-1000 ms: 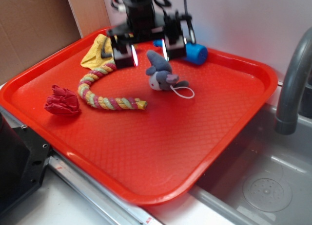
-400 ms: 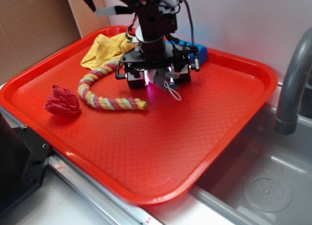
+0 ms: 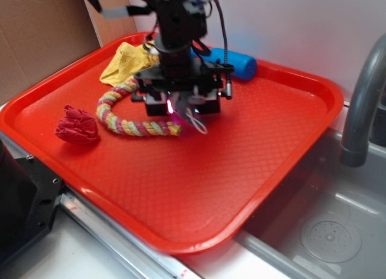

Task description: Grab the gray animal.

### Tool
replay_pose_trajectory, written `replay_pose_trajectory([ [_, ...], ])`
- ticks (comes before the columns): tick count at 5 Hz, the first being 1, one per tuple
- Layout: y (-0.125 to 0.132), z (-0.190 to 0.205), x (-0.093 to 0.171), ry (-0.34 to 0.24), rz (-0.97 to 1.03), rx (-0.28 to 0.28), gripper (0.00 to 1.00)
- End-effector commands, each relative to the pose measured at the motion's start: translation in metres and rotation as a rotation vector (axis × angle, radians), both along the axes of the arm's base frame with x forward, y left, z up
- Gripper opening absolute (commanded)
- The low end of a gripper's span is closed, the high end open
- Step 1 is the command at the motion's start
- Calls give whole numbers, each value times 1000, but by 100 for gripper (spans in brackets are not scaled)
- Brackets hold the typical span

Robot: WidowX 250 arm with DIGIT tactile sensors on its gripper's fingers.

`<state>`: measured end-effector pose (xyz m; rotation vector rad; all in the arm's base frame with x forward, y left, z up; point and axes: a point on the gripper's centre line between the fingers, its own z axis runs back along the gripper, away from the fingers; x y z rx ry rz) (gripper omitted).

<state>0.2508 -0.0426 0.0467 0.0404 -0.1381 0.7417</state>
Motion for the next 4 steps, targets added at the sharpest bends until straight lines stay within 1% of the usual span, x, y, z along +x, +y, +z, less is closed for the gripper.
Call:
replay_pose_trajectory([
  [1, 4, 88, -2, 81, -310, -166, 0],
  [2, -4, 123, -23, 68, -434, -142, 0],
  [3, -10, 153, -43, 2, -509, -104, 0],
  [4, -9, 171, -58, -61, -527, -76, 0],
])
